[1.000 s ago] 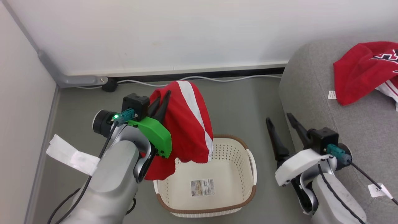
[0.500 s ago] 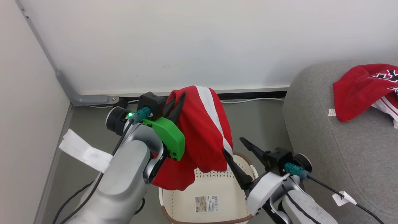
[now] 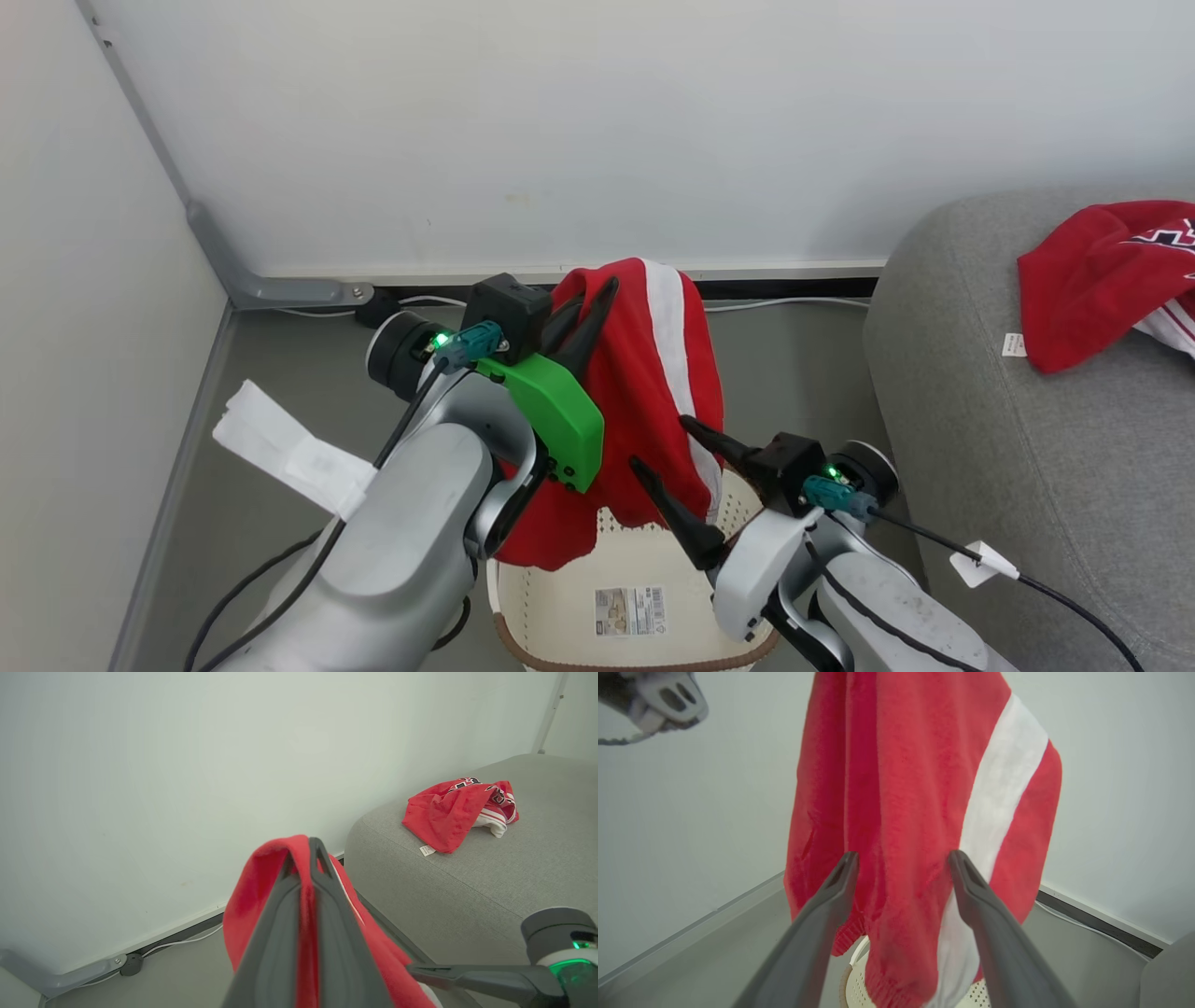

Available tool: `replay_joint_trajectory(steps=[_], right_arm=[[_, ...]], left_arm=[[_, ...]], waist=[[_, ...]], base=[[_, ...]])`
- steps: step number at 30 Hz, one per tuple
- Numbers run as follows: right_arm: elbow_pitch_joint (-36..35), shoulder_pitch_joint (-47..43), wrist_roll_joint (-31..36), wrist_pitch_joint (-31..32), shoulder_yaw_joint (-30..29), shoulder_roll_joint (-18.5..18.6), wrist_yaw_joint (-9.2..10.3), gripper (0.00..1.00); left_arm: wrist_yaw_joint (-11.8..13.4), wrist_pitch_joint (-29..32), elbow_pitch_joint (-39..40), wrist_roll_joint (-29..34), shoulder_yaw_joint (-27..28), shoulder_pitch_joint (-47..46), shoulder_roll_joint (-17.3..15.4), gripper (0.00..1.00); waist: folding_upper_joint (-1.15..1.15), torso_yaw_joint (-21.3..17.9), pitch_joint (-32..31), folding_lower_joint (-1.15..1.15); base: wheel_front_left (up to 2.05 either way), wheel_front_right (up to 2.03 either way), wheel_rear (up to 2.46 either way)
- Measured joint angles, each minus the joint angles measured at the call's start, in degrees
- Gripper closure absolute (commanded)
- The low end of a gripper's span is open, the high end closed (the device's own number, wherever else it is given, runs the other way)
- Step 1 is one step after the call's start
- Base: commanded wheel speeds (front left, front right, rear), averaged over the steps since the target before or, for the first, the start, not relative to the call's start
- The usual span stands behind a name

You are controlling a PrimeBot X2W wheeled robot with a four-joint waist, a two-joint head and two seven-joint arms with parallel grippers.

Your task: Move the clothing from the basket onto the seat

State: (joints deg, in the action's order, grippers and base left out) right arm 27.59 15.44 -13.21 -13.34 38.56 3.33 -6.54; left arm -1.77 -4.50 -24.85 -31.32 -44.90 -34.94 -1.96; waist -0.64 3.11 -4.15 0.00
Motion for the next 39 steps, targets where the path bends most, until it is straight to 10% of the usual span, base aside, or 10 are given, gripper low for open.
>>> replay_joint_trajectory(steps=[8, 10, 11, 14, 22, 23, 26, 27, 28, 39], right_arm=[[3.9, 3.2, 1.8, 0.3, 1.3, 0.0, 1.76, 0.00], [4.5, 3.6, 1.8, 0.3, 1.4, 0.0, 2.19, 0.13], [4.8, 3.8, 1.7, 0.3, 1.5, 0.1, 2.21, 0.51], [5.3, 4.1, 0.8, 0.3, 1.5, 0.1, 2.64, 1.00], [5.9, 4.5, -2.9, 0.2, 0.5, 0.1, 3.21, 1.00], [5.9, 4.7, -3.4, 0.2, 0.4, 0.1, 3.23, 1.00], [5.9, 5.6, -4.1, 0.0, -0.7, 0.1, 3.92, 1.00], [5.9, 5.6, -4.1, 0.0, -0.7, 0.1, 3.92, 1.00], [5.9, 5.9, -4.3, -0.3, -1.1, 0.1, 4.21, 1.00], [4.9, 8.9, -4.5, -0.5, -6.4, 1.0, 6.70, 1.00]], left_arm=[[1.7, 1.5, 2.5, -0.5, -1.4, 0.0, 0.0, 1.00], [1.9, 1.5, 3.1, -0.9, -1.5, 0.0, 0.0, 1.00], [2.3, 1.5, 3.3, -0.9, -1.5, 0.0, 0.0, 1.00], [2.9, 2.0, 3.7, -1.0, -1.5, 0.0, 0.0, 1.00], [4.4, 2.0, 3.8, -2.7, -0.5, 2.1, -0.1, 1.00], [4.4, 1.9, 3.8, -2.7, -0.3, 2.6, -0.2, 0.77], [4.8, 1.4, 3.6, -2.7, 0.2, 3.4, -0.6, 0.51], [4.8, 1.4, 3.6, -2.7, 0.2, 3.4, -0.6, 0.06], [4.8, 1.2, 3.6, -2.8, 0.4, 3.6, -0.8, 0.00], [5.1, -1.5, 3.8, -3.3, 1.5, 6.9, -1.9, 0.00]], waist=[[0.00, 1.0, 0.2, 0.00], [0.00, 1.1, 0.3, 0.00], [0.00, 1.2, 0.3, 0.00], [0.00, 1.2, 0.5, 0.00], [0.00, 0.6, 0.9, 0.00], [0.00, 0.4, 0.9, 0.00], [0.00, -0.3, 1.1, 0.00], [0.00, -0.3, 1.1, 0.00], [0.00, -0.5, 1.1, 0.00], [0.00, -3.5, 1.4, 0.00]], base=[[0.00, 0.00, 0.00], [0.00, 0.00, 0.00], [0.00, 0.00, 0.00], [0.00, 0.00, 0.00], [0.00, 0.00, 0.00], [0.00, 0.00, 0.00], [0.00, 0.00, 0.00], [0.00, 0.00, 0.00], [0.00, 0.00, 0.00], [0.00, 0.00, 0.00]])
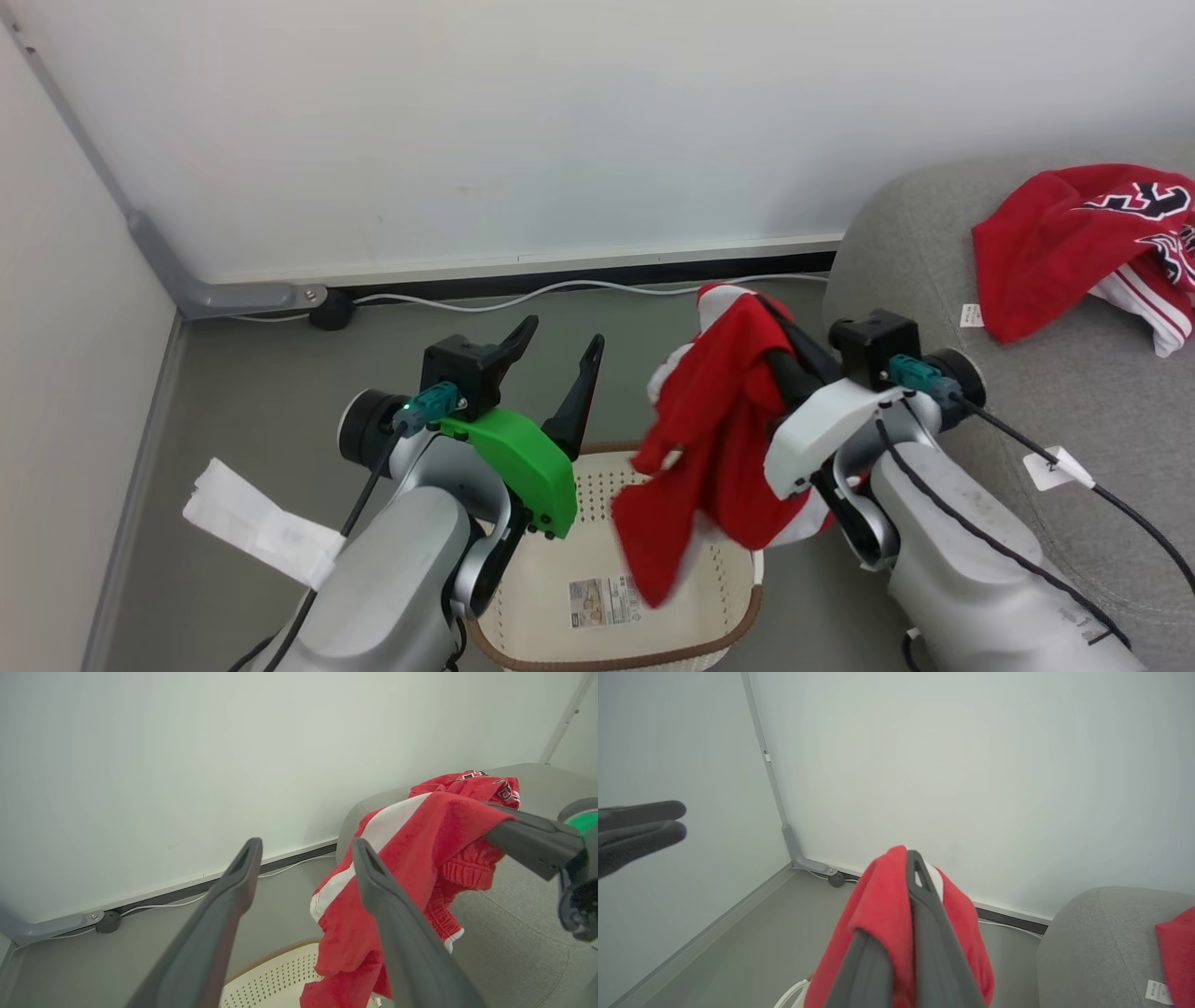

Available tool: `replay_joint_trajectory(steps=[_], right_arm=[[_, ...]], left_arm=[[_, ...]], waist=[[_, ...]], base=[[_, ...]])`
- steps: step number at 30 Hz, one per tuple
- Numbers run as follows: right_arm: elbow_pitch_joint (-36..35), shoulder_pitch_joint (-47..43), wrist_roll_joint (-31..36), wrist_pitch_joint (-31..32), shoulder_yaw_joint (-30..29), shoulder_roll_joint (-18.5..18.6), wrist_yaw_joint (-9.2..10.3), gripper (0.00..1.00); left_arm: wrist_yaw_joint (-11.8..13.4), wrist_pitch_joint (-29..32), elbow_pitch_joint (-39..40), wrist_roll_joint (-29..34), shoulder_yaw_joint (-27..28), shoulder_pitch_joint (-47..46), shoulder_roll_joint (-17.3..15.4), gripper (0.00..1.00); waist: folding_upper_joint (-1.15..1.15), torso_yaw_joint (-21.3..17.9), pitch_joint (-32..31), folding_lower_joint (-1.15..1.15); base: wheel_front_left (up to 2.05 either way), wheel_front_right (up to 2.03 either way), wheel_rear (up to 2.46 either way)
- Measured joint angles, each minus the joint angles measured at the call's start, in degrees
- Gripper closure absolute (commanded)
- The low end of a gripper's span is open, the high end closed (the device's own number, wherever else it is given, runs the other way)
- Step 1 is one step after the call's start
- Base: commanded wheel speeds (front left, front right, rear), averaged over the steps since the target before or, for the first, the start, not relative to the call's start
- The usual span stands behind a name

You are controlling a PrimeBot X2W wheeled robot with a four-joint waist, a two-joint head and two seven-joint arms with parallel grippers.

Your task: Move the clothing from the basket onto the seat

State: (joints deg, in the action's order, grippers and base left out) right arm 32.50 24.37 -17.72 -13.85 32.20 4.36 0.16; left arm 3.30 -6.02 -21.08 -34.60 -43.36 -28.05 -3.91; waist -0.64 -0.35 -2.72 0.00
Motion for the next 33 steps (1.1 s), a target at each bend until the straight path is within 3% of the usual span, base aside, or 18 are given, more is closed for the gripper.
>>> replay_joint_trajectory(steps=[12, 33], right_arm=[[-2.4, 0.1, 0.0, -0.3, -5.3, 6.8, 3.00, 1.00], [-9.9, -1.7, 0.1, -0.4, -9.1, 14.8, 3.49, 1.00]], left_arm=[[-1.3, -2.3, 1.1, -0.7, -1.4, 4.7, -0.4, 0.00], [-2.3, -4.7, 3.5, -1.0, -4.6, 8.7, 0.0, 0.00]], waist=[[0.00, -5.4, -0.5, 0.00], [0.00, -17.6, -0.8, 0.00]], base=[[0.00, 0.00, 0.00], [0.00, 0.00, 0.00]])
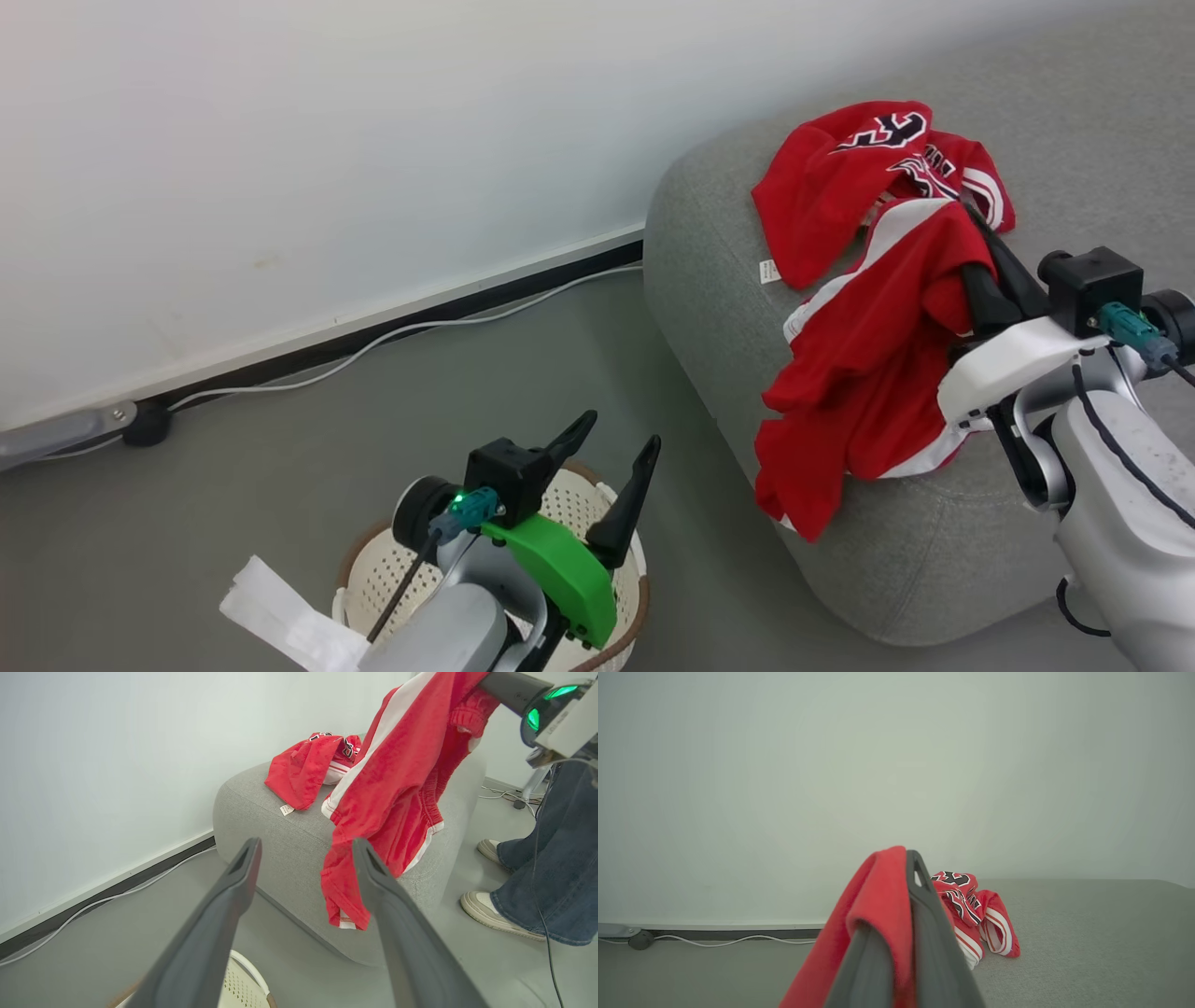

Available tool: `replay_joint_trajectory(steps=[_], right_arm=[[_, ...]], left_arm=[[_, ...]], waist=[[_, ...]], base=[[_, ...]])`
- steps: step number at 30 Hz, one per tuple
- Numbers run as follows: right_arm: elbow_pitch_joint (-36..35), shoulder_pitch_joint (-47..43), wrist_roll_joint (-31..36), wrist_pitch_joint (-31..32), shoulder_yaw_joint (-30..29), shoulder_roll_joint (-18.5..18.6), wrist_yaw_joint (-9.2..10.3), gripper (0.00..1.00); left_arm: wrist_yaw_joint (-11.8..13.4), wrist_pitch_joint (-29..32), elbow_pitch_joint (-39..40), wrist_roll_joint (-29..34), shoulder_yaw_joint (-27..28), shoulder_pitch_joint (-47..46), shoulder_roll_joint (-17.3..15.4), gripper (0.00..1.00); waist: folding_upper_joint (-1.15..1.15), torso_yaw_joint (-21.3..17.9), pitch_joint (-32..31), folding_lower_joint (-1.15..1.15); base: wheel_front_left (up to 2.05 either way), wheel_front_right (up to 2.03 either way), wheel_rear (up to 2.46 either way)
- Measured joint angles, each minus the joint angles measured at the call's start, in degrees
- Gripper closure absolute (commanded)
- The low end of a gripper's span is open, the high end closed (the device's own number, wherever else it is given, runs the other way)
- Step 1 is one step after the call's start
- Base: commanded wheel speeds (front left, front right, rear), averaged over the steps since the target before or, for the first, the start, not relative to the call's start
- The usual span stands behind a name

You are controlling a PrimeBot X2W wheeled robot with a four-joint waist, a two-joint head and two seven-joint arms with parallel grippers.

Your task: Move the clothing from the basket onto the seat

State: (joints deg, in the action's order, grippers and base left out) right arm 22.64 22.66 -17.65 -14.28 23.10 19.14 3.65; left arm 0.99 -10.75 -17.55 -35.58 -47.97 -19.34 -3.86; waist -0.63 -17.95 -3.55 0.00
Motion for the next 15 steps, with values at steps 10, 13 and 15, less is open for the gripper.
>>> replay_joint_trajectory(steps=[10, 13, 15], right_arm=[[-3.3, -0.8, -0.6, 1.0, -2.3, 2.5, 0.01, 1.00], [-4.4, 0.1, -1.2, 1.8, -3.0, 2.9, -0.08, 1.00], [-5.7, 2.6, -1.6, 1.8, -4.4, 3.6, -0.07, 1.00]], left_arm=[[0.0, 0.0, 1.3, 0.3, -1.2, 0.0, 0.4, 0.00], [0.0, 0.1, 1.8, 0.6, -1.5, -0.1, 0.4, 0.00], [0.1, 0.5, 2.5, 1.3, -1.6, -0.3, 0.4, 0.00]], waist=[[0.00, -1.6, 2.9, 0.00], [0.00, -1.5, 4.1, 0.00], [0.00, -1.1, 5.6, 0.00]], base=[[0.00, 0.00, 0.00], [0.00, 0.00, 0.00], [0.00, 0.00, 0.00]])
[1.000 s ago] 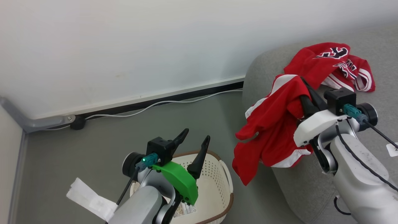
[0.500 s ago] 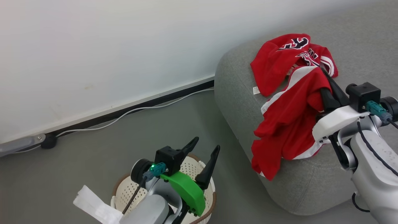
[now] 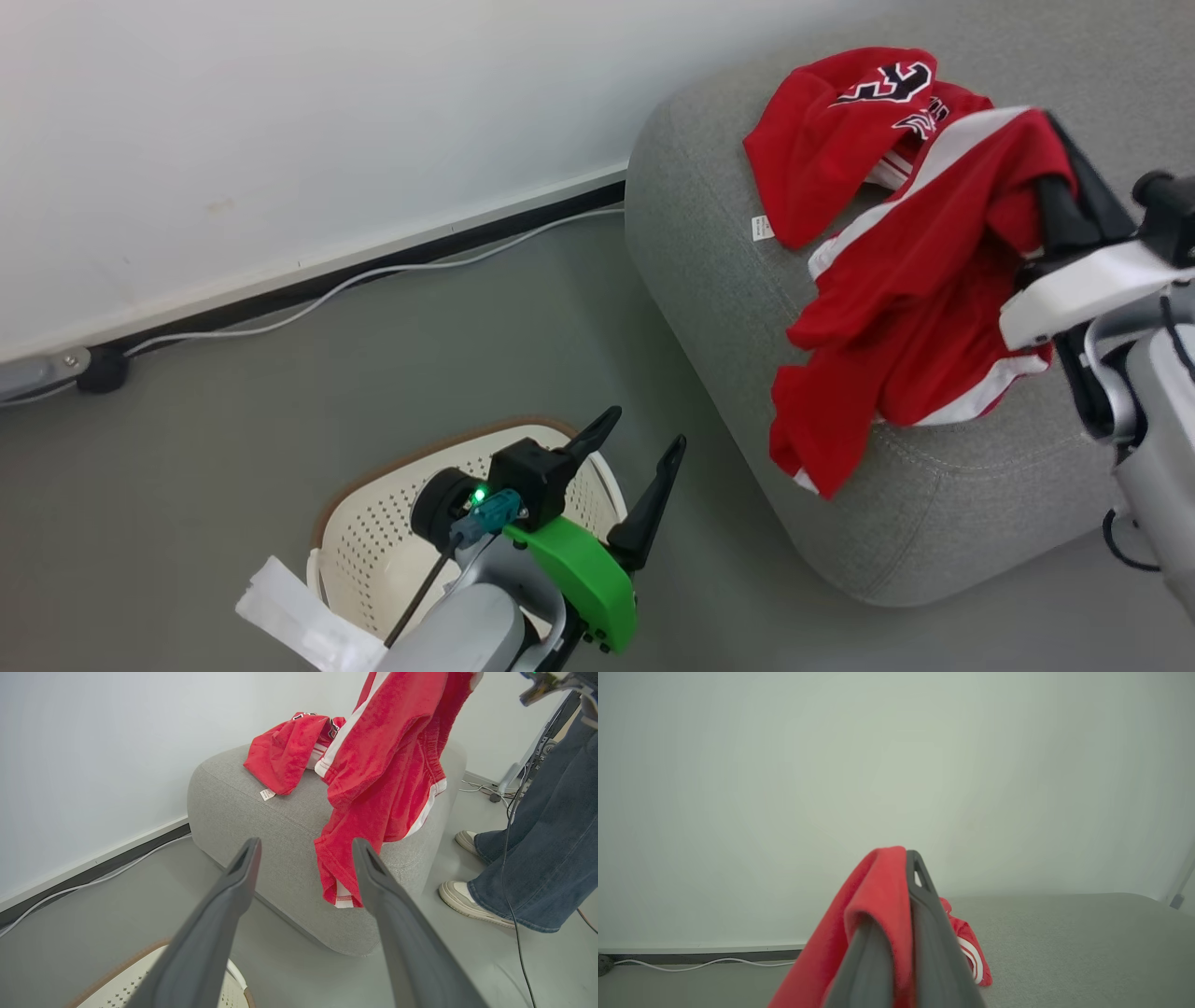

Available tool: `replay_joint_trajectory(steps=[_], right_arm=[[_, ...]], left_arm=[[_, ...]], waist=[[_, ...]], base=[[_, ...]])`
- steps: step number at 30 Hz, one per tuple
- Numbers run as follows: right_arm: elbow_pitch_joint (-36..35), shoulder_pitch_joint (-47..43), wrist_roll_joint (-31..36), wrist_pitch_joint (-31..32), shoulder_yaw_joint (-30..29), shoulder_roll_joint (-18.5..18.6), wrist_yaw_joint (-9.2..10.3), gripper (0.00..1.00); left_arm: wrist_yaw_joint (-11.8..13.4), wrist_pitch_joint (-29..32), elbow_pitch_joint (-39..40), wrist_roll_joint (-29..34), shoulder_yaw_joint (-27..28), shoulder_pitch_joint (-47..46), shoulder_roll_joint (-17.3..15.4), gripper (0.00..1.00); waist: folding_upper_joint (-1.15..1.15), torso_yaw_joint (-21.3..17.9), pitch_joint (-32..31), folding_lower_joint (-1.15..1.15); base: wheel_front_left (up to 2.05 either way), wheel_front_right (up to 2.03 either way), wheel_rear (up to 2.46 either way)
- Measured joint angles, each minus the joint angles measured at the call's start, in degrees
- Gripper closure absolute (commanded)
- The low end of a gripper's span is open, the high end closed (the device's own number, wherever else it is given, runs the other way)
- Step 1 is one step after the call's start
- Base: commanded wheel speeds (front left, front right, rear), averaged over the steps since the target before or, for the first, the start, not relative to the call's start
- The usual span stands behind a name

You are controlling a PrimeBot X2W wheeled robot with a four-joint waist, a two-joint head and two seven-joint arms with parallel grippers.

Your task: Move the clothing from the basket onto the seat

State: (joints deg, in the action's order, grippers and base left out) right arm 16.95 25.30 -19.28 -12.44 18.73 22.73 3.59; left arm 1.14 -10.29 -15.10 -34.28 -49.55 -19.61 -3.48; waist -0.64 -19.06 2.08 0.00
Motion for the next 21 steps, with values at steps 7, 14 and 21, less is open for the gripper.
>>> replay_joint_trajectory(steps=[7, 14, 21], right_arm=[[-1.4, 5.5, -1.5, 0.7, -3.8, 1.5, 0.56, 1.00], [-0.6, 12.5, -1.9, 2.9, -8.2, 5.6, 1.13, 1.00], [0.9, 23.1, -1.8, 6.0, -11.4, 10.2, 1.14, 1.00]], left_arm=[[0.8, 0.7, 1.5, 1.1, -0.1, -2.5, -0.6, 0.00], [1.3, 1.5, 3.7, 3.2, 0.7, -5.3, -1.7, 0.00], [1.5, 2.2, 5.6, 3.9, 1.5, -8.1, -2.5, 0.00]], waist=[[0.00, 1.4, 3.9, 0.00], [0.00, 3.3, 8.2, 0.00], [0.00, 5.4, 12.4, -0.01]], base=[[0.00, 0.00, 0.00], [0.00, 0.00, 0.00], [0.00, 0.00, 0.00]])
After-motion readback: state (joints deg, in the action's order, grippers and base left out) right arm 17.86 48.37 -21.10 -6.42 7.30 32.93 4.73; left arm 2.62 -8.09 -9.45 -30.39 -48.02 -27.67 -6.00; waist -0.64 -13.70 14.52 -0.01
